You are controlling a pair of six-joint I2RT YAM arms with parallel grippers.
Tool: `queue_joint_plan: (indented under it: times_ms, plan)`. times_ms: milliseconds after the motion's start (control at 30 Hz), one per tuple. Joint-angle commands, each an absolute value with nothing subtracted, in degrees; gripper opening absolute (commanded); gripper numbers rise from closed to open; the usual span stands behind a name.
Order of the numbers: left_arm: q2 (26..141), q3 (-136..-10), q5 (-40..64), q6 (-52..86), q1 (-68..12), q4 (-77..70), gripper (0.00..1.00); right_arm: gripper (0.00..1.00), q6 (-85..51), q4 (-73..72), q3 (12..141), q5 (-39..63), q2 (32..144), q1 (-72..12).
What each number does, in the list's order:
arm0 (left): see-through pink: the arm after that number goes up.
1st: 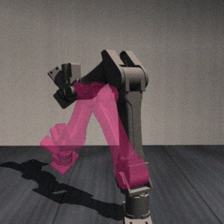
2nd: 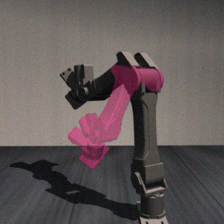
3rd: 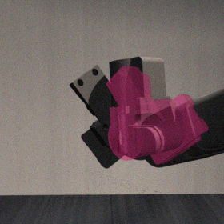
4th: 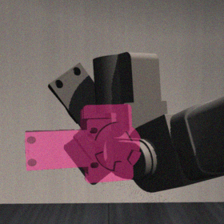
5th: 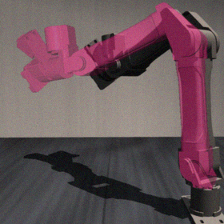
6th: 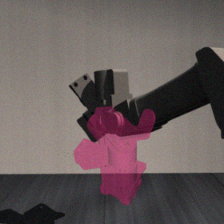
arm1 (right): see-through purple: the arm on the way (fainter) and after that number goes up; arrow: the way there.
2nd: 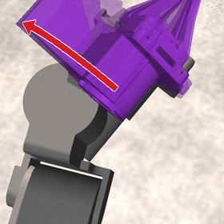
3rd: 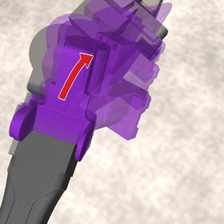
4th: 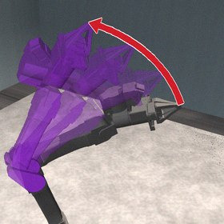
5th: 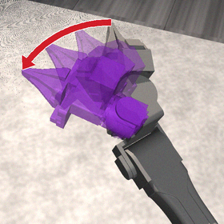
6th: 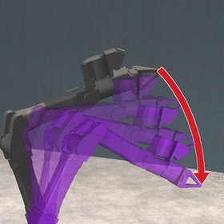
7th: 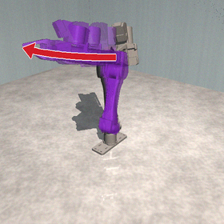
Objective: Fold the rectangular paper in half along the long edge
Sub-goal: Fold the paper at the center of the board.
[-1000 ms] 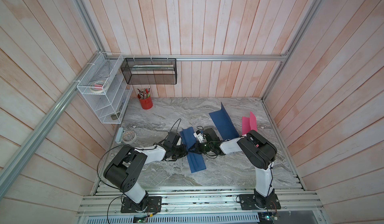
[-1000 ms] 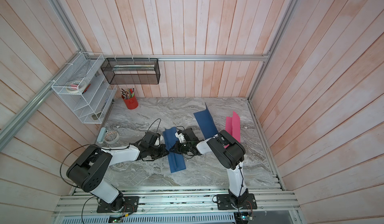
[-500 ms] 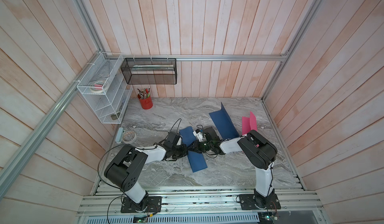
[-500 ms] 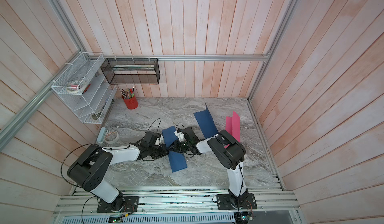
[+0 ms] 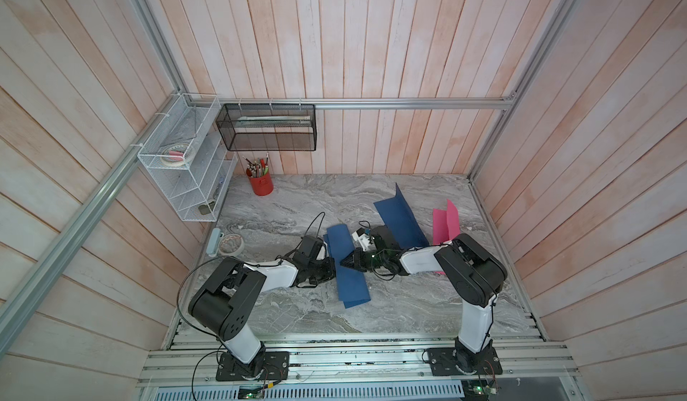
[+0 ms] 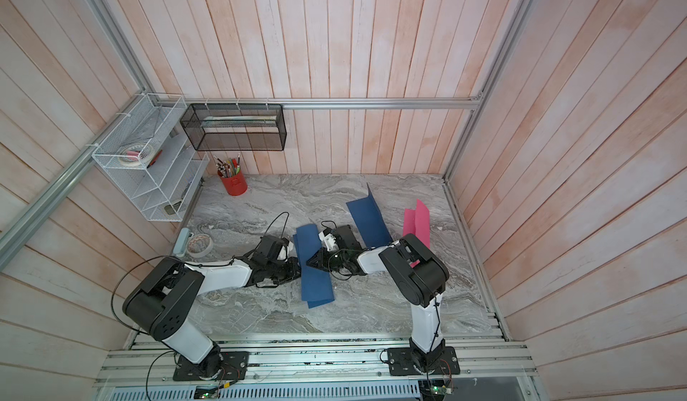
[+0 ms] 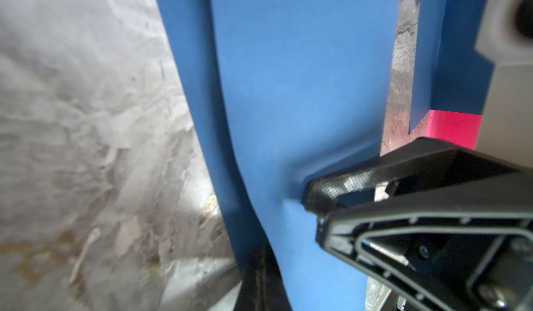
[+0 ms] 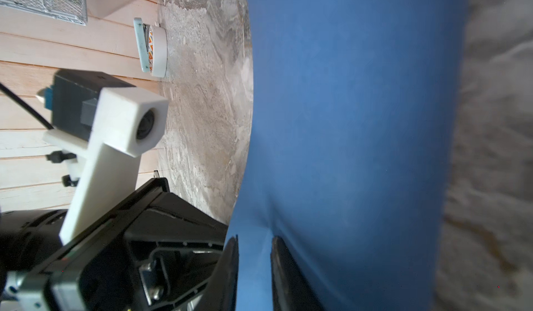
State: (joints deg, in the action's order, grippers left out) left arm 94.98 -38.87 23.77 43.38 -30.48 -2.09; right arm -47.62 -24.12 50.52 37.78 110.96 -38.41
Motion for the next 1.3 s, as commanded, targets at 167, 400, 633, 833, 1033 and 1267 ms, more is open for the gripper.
queue_joint_plan:
  times_ms: [167, 400, 633, 833, 1033, 1267]
  plan:
    - [98.1, -37.0, 20.6, 43.2, -31.0, 4.1, 0.0, 0.21, -42.7, -18.6, 51.0, 38.7, 111.0, -38.4]
    - [98.9, -37.2, 20.7, 43.3, -31.0, 3.9, 0.0, 0.21, -40.2, -15.2, 51.7, 38.4, 110.5, -38.2]
    - [98.2, -37.3, 20.6, 43.2, -31.1, 4.6, 0.0, 0.21, -41.5, -17.5, 52.0, 39.2, 112.0, -38.2]
    - [92.3, -38.2, 20.8, 43.3, -30.9, 5.7, 0.0, 0.2, -41.3, -17.6, 52.2, 39.6, 114.2, -38.2]
    - [84.5, -39.1, 21.0, 43.4, -28.8, 7.3, 0.0, 0.2, -41.8, -19.1, 51.0, 39.9, 115.0, -38.3]
    - [84.0, -40.0, 19.4, 41.9, -26.3, 10.2, 0.0, 0.2, -41.9, -19.4, 51.2, 40.3, 115.6, -38.5]
